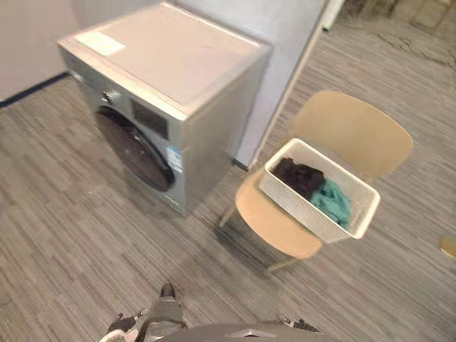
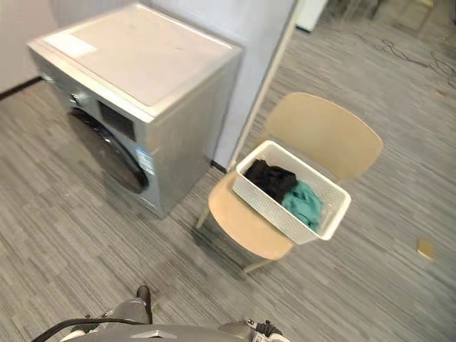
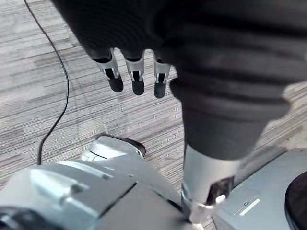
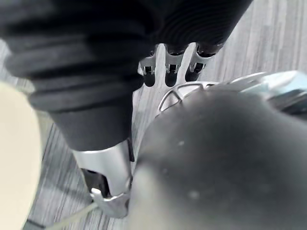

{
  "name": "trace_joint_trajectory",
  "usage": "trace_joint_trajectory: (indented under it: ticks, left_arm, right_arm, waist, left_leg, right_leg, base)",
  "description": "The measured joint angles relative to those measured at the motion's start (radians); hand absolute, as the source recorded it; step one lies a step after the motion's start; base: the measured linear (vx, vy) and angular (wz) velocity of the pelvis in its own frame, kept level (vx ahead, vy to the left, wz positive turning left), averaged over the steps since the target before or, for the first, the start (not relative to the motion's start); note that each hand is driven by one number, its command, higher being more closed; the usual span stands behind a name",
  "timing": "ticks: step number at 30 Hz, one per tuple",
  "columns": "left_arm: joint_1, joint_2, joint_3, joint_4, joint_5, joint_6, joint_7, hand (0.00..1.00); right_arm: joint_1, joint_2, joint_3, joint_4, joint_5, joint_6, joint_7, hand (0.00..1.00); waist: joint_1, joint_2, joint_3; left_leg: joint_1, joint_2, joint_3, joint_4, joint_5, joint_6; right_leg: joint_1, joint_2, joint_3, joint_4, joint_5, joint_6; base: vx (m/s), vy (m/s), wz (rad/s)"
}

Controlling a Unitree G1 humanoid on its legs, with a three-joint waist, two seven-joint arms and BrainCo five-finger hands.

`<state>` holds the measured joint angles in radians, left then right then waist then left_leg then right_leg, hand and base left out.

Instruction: Pick up the laundry basket with both hands and put the clothes into the washing machine.

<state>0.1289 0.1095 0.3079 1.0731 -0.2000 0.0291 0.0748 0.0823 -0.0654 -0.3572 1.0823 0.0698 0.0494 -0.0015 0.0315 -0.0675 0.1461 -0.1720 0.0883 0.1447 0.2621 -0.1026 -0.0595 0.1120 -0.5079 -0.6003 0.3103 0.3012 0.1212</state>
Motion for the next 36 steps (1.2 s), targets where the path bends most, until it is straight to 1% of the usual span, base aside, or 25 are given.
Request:
trace_joint_trajectory:
  ticks: [1, 2, 3, 4, 5, 7, 9, 11, 12, 13, 14, 15, 17, 19, 21, 23, 25, 27, 28, 29, 31, 32, 33, 34, 36]
  left_arm:
    - [0.005, 0.000, -0.010, 0.001, 0.006, 0.000, -0.001, 0.00]
    - [0.008, -0.001, -0.030, 0.002, 0.010, 0.000, -0.001, 0.00]
    - [0.012, 0.001, -0.049, 0.003, 0.012, 0.000, 0.000, 0.00]
    - [0.013, 0.010, -0.059, 0.008, 0.024, 0.003, 0.005, 0.00]
    - [0.014, 0.018, -0.071, 0.009, 0.032, 0.005, 0.006, 0.00]
    - [0.008, 0.016, -0.074, 0.008, 0.037, 0.005, 0.005, 0.00]
    - [0.005, -0.001, -0.073, 0.011, 0.043, 0.005, 0.004, 0.00]
    - [-0.015, -0.012, -0.062, 0.018, 0.052, 0.006, 0.004, 0.00]
    - [-0.019, -0.014, -0.057, 0.019, 0.059, 0.007, 0.003, 0.00]
    - [-0.020, -0.015, -0.035, 0.020, 0.080, 0.007, -0.001, 0.00]
    - [-0.024, -0.018, -0.021, 0.017, 0.090, 0.007, -0.005, 0.00]
    - [-0.031, -0.031, 0.016, 0.015, 0.097, 0.007, -0.008, 0.00]
    - [-0.023, -0.053, 0.054, 0.005, 0.098, 0.007, -0.015, 0.00]
    - [-0.016, -0.074, 0.064, -0.013, 0.091, 0.006, -0.017, 0.00]
    - [-0.010, -0.099, 0.109, -0.061, 0.078, 0.005, -0.025, 0.00]
    - [-0.001, -0.107, 0.125, -0.064, 0.063, 0.004, -0.025, 0.00]
    - [0.007, -0.102, 0.124, -0.052, 0.043, 0.002, -0.022, 0.00]
    - [0.006, -0.091, 0.124, -0.024, 0.024, 0.000, -0.014, 0.00]
    - [0.010, -0.092, 0.139, -0.017, 0.007, -0.003, -0.002, 0.00]
    - [0.014, -0.097, 0.147, 0.001, 0.006, -0.004, 0.006, 0.00]
    - [0.031, -0.103, 0.145, 0.024, 0.008, -0.002, 0.012, 0.00]
    - [0.044, -0.106, 0.138, 0.042, 0.009, -0.001, 0.017, 0.00]
    - [0.052, -0.111, 0.128, 0.047, 0.012, -0.001, 0.022, 0.00]
    - [0.051, -0.110, 0.111, 0.052, 0.019, 0.000, 0.023, 0.00]
    - [0.040, -0.036, 0.032, 0.046, 0.057, -0.004, 0.023, 0.00]
  right_arm:
    - [0.001, -0.006, 0.006, -0.002, -0.007, 0.003, -0.007, 0.00]
    - [0.001, -0.014, 0.012, -0.004, -0.009, 0.002, -0.012, 0.00]
    - [-0.006, -0.021, 0.021, -0.007, -0.008, -0.004, -0.007, 0.00]
    - [-0.011, -0.021, 0.025, -0.006, -0.007, -0.005, -0.002, 0.00]
    - [-0.009, -0.020, 0.034, -0.005, -0.006, -0.007, 0.001, 0.00]
    - [-0.009, -0.020, 0.060, -0.006, 0.006, -0.013, 0.004, 0.00]
    - [-0.008, -0.021, 0.078, -0.005, 0.020, -0.024, 0.007, 0.00]
    - [-0.001, -0.024, 0.076, -0.005, 0.044, -0.026, 0.013, 0.00]
    - [0.003, -0.024, 0.070, -0.005, 0.046, -0.026, 0.013, 0.00]
    - [0.021, -0.019, 0.053, -0.004, 0.050, -0.025, 0.014, 0.00]
    - [0.032, -0.008, 0.015, -0.002, 0.051, -0.025, 0.014, 0.00]
    - [0.045, 0.005, -0.032, 0.009, 0.050, -0.022, 0.014, 0.00]
    - [0.053, 0.016, -0.082, 0.007, 0.049, -0.022, 0.014, 0.00]
    - [0.065, 0.009, -0.101, 0.002, 0.047, -0.020, 0.014, 0.00]
    - [0.063, -0.009, -0.083, -0.008, 0.040, -0.018, 0.014, 0.00]
    - [0.041, -0.018, -0.052, -0.008, 0.039, -0.018, 0.014, 0.00]
    - [0.014, -0.018, -0.059, -0.002, 0.041, -0.019, 0.014, 0.00]
    - [-0.028, -0.016, -0.058, 0.001, 0.041, -0.020, 0.014, 0.00]
    - [-0.034, -0.013, -0.058, 0.002, 0.043, -0.020, 0.014, 0.00]
    - [-0.035, -0.018, -0.057, 0.014, 0.044, -0.022, 0.013, 0.00]
    - [-0.044, -0.032, -0.048, 0.036, 0.051, -0.024, 0.012, 0.00]
    - [-0.042, -0.039, -0.045, 0.036, 0.051, -0.025, 0.012, 0.00]
    - [-0.039, -0.048, -0.040, 0.034, 0.051, -0.026, 0.013, 0.00]
    - [-0.036, -0.052, -0.038, 0.035, 0.051, -0.029, 0.012, 0.00]
    - [-0.025, -0.010, -0.008, 0.042, 0.051, -0.029, 0.013, 0.00]
  waist:
    - [0.002, 0.005, -0.011]
    - [0.003, 0.019, -0.020]
    - [0.000, 0.023, -0.019]
    - [-0.006, 0.024, -0.018]
    - [-0.011, 0.027, -0.018]
    - [-0.025, 0.027, -0.018]
    - [-0.038, 0.029, -0.017]
    - [-0.057, 0.042, -0.010]
    - [-0.061, 0.045, -0.008]
    - [-0.068, 0.041, -0.011]
    - [-0.064, 0.034, -0.015]
    - [-0.058, 0.023, -0.018]
    - [-0.056, 0.040, -0.026]
    - [-0.056, 0.063, -0.027]
    - [-0.034, 0.085, -0.023]
    - [-0.017, 0.083, -0.023]
    - [-0.003, 0.084, -0.022]
    - [-0.008, 0.083, -0.021]
    - [-0.009, 0.079, -0.018]
    - [-0.009, 0.081, -0.022]
    - [-0.006, 0.091, -0.027]
    - [-0.007, 0.103, -0.035]
    - [-0.010, 0.120, -0.046]
    - [-0.016, 0.123, -0.054]
    - [-0.024, 0.040, -0.085]
  left_leg:
    - [0.001, -0.012, 0.000, -0.006, -0.004, 0.010]
    - [0.002, -0.019, -0.001, -0.011, -0.007, 0.020]
    - [0.021, -0.033, -0.011, -0.046, 0.007, 0.041]
    - [0.044, -0.045, -0.025, -0.085, 0.028, 0.056]
    - [0.079, -0.060, -0.049, -0.138, 0.054, 0.075]
    - [0.136, -0.087, -0.085, -0.224, 0.090, 0.099]
    - [0.161, -0.102, -0.099, -0.247, 0.096, 0.106]
    - [0.174, -0.104, -0.131, -0.248, 0.095, 0.106]
    - [0.173, -0.105, -0.144, -0.248, 0.095, 0.105]
    - [0.174, -0.115, -0.164, -0.249, 0.093, 0.102]
    - [0.179, -0.125, -0.177, -0.249, 0.091, 0.099]
    - [0.200, -0.127, -0.184, -0.250, 0.086, 0.083]
    - [0.201, -0.107, -0.157, -0.189, 0.069, 0.062]
    - [0.142, -0.080, -0.127, -0.017, -0.009, 0.034]
    - [-0.028, -0.027, -0.092, 0.414, -0.072, -0.050]
    - [-0.108, 0.020, -0.075, 0.617, -0.074, -0.045]
    - [-0.106, 0.084, -0.057, 0.585, -0.097, -0.031]
    - [-0.098, 0.157, -0.067, 0.421, -0.109, -0.016]
    - [-0.078, 0.197, -0.079, 0.267, -0.100, -0.012]
    - [-0.051, 0.208, -0.124, 0.131, -0.075, -0.029]
    - [-0.012, 0.218, -0.152, 0.052, -0.057, -0.060]
    - [0.023, 0.212, -0.127, 0.022, -0.042, -0.081]
    - [0.036, 0.207, -0.116, 0.004, -0.027, -0.081]
    - [0.035, 0.186, -0.114, 0.014, 0.063, -0.143]
    - [0.024, 0.069, -0.069, 0.041, 0.023, -0.077]
  right_leg:
    - [-0.021, -0.016, 0.011, 0.025, 0.035, -0.042]
    - [-0.055, -0.023, 0.042, 0.062, 0.075, -0.132]
    - [-0.099, -0.003, 0.114, 0.162, -0.045, -0.169]
    - [-0.124, 0.040, 0.158, 0.230, -0.174, -0.119]
    - [-0.134, 0.126, 0.195, 0.278, -0.323, -0.106]
    - [-0.158, 0.299, 0.254, 0.283, -0.479, -0.112]
    - [-0.192, 0.423, 0.292, 0.227, -0.540, -0.119]
    - [-0.218, 0.504, 0.300, 0.094, -0.544, -0.124]
    - [-0.217, 0.516, 0.317, 0.042, -0.530, -0.122]
    - [-0.213, 0.516, 0.362, -0.059, -0.476, -0.124]
    - [-0.210, 0.505, 0.363, -0.065, -0.428, -0.137]
    - [-0.183, 0.503, 0.346, -0.078, -0.411, -0.163]
    - [-0.140, 0.502, 0.286, -0.113, -0.417, -0.163]
    - [-0.083, 0.517, 0.241, -0.149, -0.422, -0.158]
    - [-0.047, 0.532, 0.208, -0.143, -0.430, -0.157]
    - [-0.018, 0.532, 0.215, -0.138, -0.439, -0.155]
    - [-0.004, 0.527, 0.243, -0.139, -0.443, -0.147]
    - [-0.010, 0.518, 0.263, -0.136, -0.455, -0.122]
    - [-0.016, 0.502, 0.283, -0.124, -0.466, -0.104]
    - [-0.033, 0.476, 0.299, -0.097, -0.484, -0.076]
    - [-0.045, 0.434, 0.342, -0.065, -0.509, -0.036]
    - [-0.043, 0.406, 0.370, -0.058, -0.515, 0.002]
    - [-0.044, 0.397, 0.379, -0.053, -0.517, 0.021]
    - [-0.042, 0.368, 0.394, -0.046, -0.522, 0.051]
    - [-0.047, 0.264, 0.446, -0.072, -0.454, 0.078]
  base:
    - [0.06, 0.271, 0.21]
    - [0.07, 0.206, 0.21]
    - [0.10, 0.232, 0.27]
    - [0.07, 0.203, 0.39]
    - [0.06, 0.215, 0.47]
    - [0.04, 0.131, 0.52]
    - [0.04, 0.007, 0.40]
    - [0.06, -0.062, 0.48]
    - [0.07, -0.079, 0.74]
    - [0.06, -0.064, 0.74]
    - [0.14, -0.118, 0.78]
    - [0.14, -0.123, 0.53]
    - [0.21, -0.149, 0.65]
    - [0.17, -0.094, 0.78]
    - [0.12, -0.024, 0.40]
    - [0.11, 0.050, -0.13]
    - [0.11, 0.097, -0.34]
    - [0.12, 0.168, -0.23]
    - [0.16, 0.270, -0.18]
    - [0.16, 0.307, -0.23]
    - [0.20, 0.430, -0.45]
    - [0.25, 0.536, -0.52]
    - [0.27, 0.607, -0.37]
    - [0.27, 0.556, -0.18]
    - [0.32, 0.510, -0.01]
